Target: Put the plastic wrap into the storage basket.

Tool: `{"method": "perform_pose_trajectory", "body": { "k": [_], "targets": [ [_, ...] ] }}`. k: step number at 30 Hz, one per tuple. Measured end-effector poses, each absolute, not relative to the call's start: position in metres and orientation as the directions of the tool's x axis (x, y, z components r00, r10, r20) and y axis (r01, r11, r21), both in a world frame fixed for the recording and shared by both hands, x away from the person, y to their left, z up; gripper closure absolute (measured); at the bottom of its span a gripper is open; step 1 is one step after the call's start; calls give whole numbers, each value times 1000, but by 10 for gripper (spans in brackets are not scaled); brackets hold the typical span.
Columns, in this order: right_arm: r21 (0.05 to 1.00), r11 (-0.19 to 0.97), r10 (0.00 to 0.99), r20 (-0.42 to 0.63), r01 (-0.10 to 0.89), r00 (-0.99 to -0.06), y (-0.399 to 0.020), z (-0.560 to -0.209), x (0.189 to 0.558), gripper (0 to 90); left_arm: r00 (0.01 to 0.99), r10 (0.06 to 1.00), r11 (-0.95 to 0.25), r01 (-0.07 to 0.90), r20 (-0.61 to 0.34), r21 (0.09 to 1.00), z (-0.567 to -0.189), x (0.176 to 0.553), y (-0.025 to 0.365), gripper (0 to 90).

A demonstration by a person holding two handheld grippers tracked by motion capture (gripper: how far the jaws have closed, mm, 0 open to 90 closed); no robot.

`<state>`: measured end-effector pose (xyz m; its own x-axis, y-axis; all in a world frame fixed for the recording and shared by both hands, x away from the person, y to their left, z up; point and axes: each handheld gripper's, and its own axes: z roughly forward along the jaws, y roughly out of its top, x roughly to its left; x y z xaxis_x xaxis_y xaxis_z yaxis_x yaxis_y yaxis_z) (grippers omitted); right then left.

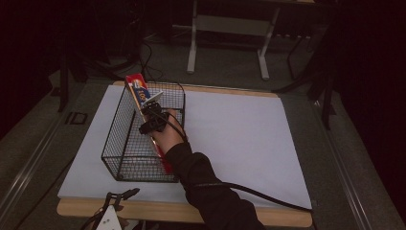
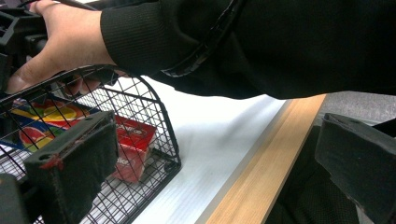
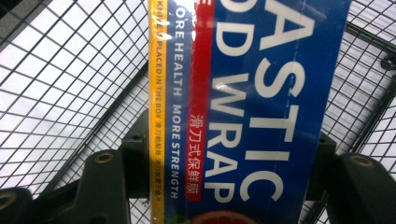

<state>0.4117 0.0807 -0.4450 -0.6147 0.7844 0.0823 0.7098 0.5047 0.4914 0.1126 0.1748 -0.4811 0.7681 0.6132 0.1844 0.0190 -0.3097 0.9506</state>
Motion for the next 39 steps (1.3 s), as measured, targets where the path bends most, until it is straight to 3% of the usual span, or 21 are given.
{"method": "perform_pose_trajectory", "body": {
  "k": [23,36,39],
  "targets": [
    [472,514,786,74,716,-614,81,-451,419,356,774,606,-316,21,185,949,-482,113,174,2],
    [562,511,738,100,651,-667,61,-428,415,139,777,602,-324,28,184,945,-483,114,173,2],
    [574,523,718,103,630,-689,53,-423,413,133,778,601,-328,29,185,944,-483,114,172,2]
  ]
}}
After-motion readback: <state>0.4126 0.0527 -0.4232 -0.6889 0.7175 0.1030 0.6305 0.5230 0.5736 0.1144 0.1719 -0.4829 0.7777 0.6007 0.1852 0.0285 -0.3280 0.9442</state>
